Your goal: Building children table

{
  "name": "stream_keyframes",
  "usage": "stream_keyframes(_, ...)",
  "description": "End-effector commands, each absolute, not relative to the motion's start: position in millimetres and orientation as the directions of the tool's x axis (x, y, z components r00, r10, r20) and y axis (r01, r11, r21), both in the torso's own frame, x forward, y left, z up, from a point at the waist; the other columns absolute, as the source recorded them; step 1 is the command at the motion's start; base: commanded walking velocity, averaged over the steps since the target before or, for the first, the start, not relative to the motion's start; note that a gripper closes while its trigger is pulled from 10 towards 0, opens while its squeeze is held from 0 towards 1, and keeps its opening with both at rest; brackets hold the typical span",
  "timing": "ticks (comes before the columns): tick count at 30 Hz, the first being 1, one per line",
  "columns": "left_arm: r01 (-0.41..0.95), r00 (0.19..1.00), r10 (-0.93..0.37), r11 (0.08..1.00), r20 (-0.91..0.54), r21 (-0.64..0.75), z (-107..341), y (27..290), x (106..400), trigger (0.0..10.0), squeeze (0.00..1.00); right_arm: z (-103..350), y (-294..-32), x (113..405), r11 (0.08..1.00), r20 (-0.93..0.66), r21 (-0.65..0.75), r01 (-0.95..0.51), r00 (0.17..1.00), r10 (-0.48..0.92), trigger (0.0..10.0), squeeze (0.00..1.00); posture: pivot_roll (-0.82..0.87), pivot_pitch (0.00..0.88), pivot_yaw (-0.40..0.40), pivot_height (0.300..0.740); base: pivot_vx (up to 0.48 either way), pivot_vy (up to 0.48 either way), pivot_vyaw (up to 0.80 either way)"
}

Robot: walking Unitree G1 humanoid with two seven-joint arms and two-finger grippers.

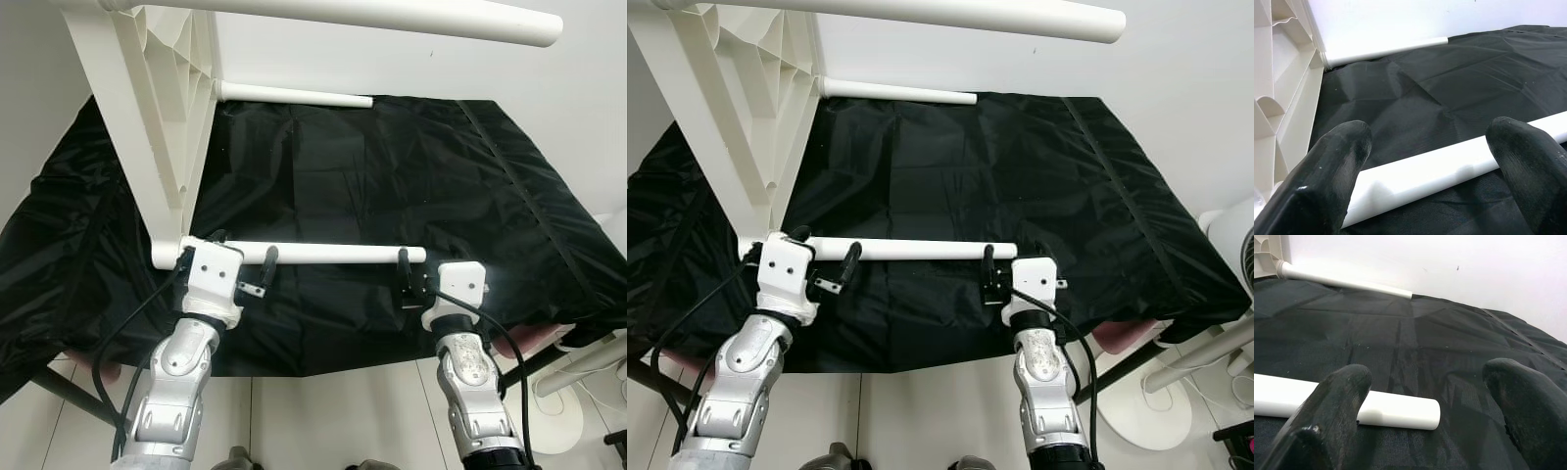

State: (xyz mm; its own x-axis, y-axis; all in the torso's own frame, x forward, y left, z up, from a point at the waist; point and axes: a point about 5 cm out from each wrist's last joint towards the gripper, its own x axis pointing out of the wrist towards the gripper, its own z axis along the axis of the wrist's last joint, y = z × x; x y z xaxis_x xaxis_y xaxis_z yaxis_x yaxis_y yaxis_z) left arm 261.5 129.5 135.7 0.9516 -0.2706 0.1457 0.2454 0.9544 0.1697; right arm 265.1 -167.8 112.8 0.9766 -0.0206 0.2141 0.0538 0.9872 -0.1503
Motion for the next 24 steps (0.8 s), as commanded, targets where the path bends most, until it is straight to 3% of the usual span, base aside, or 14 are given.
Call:
stream_keyframes(1,0.198,0.963,-0.223,0.966,0.151,0.166,135.1,131.6,260.0,10.0,0.0,109.2,-168.1,264.8,0.987,0.199,-0.153,0.054,0.98,-0.023,10.0,0.0,-0.01,0.003,-0.003,0.74,0.0,0.0,0.0)
stream_keyframes(24,0.201,0.962,-0.229,0.963,0.151,0.176,135.2,132.6,260.0,10.0,0.0,107.0,-168.4,263.9,0.987,0.19,-0.155,0.05,0.982,-0.02,10.0,0.0,-0.01,0.007,-0.008,0.74,0.0,0.0,0.0)
